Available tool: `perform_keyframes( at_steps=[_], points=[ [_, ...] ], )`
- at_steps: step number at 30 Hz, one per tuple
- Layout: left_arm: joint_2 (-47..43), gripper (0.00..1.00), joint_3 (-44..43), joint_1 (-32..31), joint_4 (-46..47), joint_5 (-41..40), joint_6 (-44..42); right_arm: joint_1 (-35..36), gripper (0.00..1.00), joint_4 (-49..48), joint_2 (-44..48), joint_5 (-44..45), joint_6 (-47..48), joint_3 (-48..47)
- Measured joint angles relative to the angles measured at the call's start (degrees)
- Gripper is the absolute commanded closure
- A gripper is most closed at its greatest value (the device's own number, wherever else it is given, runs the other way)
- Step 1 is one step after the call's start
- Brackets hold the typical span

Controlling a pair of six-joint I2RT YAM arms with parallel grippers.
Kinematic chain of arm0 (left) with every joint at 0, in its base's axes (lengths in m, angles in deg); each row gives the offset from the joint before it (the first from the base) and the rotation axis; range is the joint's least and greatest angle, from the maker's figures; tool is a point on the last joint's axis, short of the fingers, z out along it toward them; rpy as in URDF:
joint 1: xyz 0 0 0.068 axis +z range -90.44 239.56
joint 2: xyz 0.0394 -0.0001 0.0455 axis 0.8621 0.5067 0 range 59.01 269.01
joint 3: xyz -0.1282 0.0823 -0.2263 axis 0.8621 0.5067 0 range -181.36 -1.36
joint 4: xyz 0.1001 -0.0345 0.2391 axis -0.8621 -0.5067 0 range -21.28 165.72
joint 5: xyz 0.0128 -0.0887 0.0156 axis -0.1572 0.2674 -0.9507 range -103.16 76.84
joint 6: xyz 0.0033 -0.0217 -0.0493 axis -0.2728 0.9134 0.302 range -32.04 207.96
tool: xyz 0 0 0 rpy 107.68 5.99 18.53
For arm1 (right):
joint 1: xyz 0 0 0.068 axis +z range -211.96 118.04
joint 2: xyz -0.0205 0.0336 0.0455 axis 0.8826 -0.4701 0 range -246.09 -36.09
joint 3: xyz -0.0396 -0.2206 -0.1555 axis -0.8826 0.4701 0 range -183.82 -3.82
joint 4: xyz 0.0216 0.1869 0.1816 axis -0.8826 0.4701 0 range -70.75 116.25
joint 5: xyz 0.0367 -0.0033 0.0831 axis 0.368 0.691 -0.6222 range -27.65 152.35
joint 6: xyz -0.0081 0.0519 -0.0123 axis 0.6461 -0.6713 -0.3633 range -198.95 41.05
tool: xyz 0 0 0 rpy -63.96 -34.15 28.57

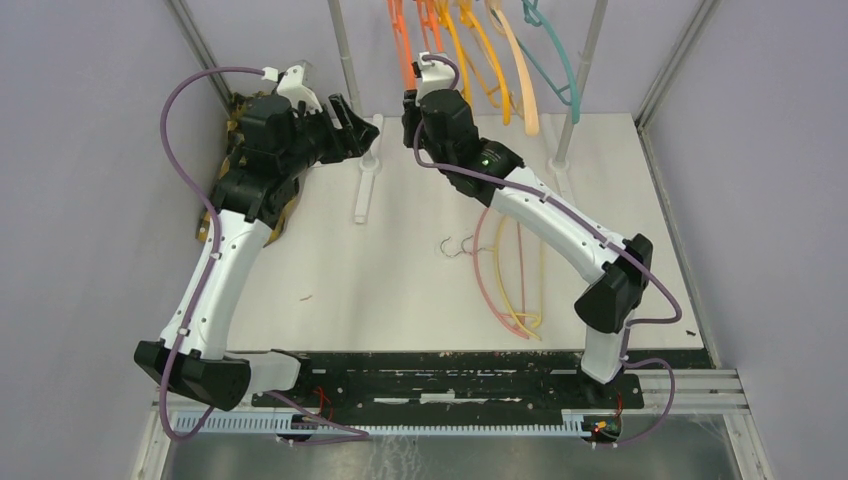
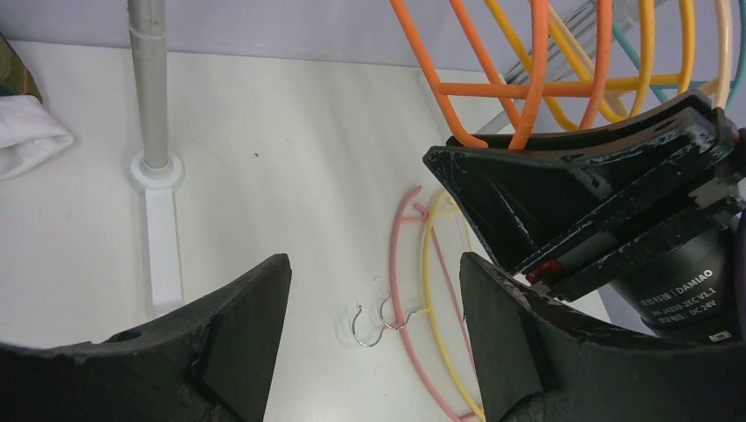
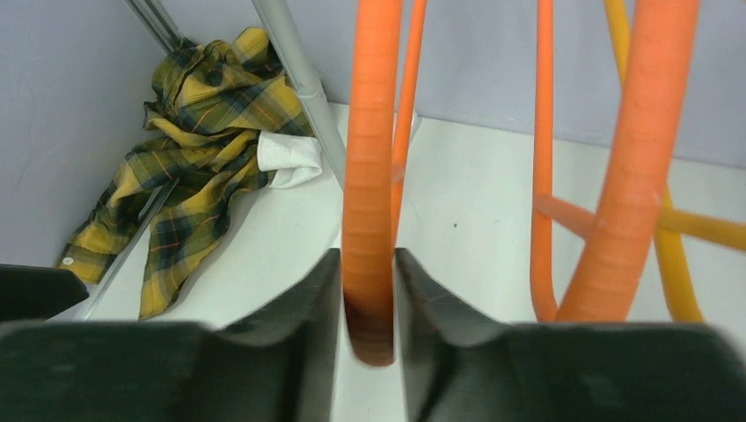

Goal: Organize the hangers

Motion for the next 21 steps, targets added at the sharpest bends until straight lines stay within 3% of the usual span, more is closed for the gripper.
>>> perform_keyframes(
  at_steps=[10, 21],
  points=[
    [0.07, 0.23, 1.77, 0.00, 0.35, -0.79, 0.00, -0.15, 0.04, -2.03, 8.09, 0.50, 0.66, 13.57],
    [1.88, 0.21, 8.81, 0.00, 3.82, -1.53, 0.00, -0.13, 0.01, -3.89, 30.58, 0.42, 1.46, 36.57]
  ],
)
